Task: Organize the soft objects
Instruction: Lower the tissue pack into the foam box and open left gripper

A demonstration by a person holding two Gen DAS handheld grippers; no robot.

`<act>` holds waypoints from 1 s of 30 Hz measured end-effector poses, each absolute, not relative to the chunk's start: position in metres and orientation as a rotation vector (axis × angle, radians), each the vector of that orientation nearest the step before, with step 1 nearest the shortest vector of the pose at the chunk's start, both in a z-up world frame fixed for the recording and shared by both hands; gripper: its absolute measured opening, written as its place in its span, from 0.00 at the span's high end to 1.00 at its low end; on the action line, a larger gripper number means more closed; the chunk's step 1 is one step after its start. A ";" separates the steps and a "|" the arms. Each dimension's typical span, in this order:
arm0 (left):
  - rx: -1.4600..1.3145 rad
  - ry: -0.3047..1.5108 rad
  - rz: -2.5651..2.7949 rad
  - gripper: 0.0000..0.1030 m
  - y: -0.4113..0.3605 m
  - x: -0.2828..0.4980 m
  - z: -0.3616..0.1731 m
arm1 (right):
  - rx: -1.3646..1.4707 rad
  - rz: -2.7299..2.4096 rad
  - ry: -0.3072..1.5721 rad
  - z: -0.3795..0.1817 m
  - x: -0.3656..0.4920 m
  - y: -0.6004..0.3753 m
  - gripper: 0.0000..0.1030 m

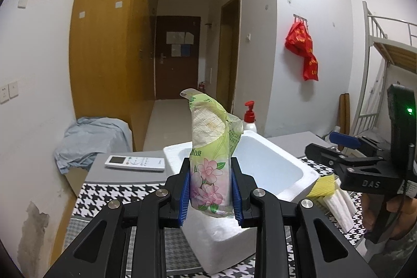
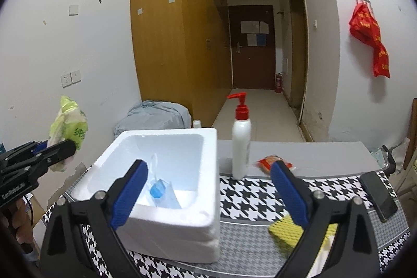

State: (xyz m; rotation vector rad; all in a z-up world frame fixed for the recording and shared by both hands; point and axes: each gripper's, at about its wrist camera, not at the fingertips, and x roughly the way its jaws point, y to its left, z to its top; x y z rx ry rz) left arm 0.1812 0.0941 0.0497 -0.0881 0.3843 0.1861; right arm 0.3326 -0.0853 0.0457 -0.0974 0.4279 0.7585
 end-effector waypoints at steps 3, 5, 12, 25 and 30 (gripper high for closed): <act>-0.087 0.395 0.173 0.72 0.089 0.187 0.048 | -0.089 0.744 0.421 0.045 0.331 -0.095 0.06; -0.081 0.398 0.170 0.72 0.087 0.191 0.049 | -0.085 0.733 0.418 0.045 0.331 -0.101 0.06; -0.075 0.423 0.160 0.72 0.082 0.207 0.046 | -0.074 0.710 0.409 0.042 0.330 -0.120 0.06; -0.063 0.472 0.176 0.72 0.078 0.236 0.039 | -0.067 0.660 0.412 0.032 0.332 -0.144 0.05; -0.039 0.465 0.181 0.45 0.075 0.240 0.041 | -0.073 0.644 0.411 0.029 0.331 -0.150 0.05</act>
